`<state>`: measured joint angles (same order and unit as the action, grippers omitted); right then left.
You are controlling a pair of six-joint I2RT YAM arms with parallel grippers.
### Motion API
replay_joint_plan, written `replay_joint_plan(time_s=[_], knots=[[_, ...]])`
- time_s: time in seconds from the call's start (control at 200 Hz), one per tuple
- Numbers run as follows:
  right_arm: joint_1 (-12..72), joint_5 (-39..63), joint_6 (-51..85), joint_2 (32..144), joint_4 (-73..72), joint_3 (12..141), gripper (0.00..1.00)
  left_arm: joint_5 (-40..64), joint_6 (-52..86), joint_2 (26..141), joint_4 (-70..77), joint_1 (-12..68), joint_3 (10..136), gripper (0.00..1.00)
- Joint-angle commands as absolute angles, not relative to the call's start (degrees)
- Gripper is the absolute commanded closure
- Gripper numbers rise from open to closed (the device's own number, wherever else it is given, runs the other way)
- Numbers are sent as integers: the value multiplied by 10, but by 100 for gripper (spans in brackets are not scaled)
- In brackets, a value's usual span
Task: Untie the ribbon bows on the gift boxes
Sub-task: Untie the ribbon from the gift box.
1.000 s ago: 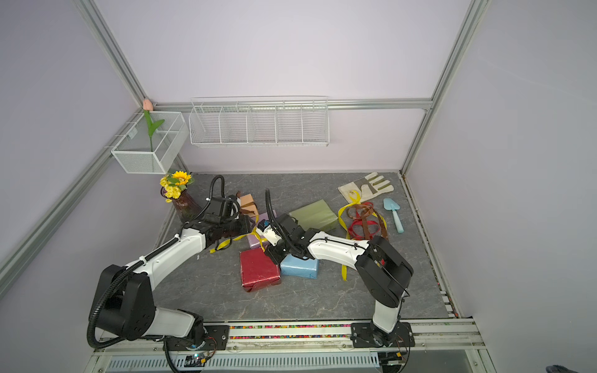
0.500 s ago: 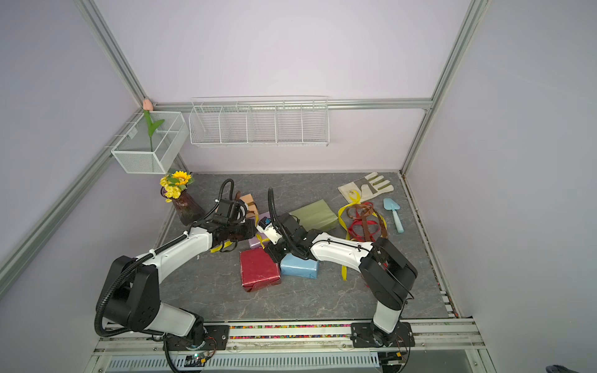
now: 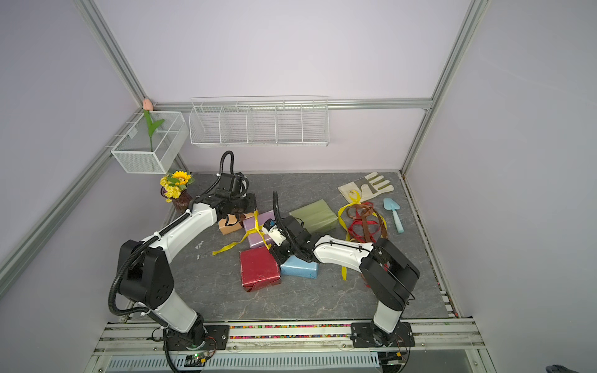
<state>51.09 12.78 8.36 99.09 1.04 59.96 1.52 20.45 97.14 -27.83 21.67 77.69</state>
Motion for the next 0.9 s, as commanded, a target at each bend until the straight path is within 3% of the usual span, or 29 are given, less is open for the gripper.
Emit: replay_joint_plan(time_s=[0.0, 0.54, 0.6, 0.745, 0.79, 0.895], knots=[[506, 117, 89, 970, -7, 580, 93, -5, 175, 1013, -306, 190, 820, 100], [504, 102, 88, 951, -13, 557, 91, 24, 123, 1124, -330, 153, 964, 100], [504, 101, 87, 947, -9, 560, 86, 54, 119, 1116, -330, 153, 956, 89], [505, 97, 74, 935, 14, 582, 69, 116, 118, 1079, -330, 154, 912, 51], [504, 94, 67, 932, 23, 591, 64, 128, 117, 1062, -327, 154, 892, 46], [504, 91, 47, 935, 43, 618, 54, 137, 127, 1021, -323, 154, 844, 43]])
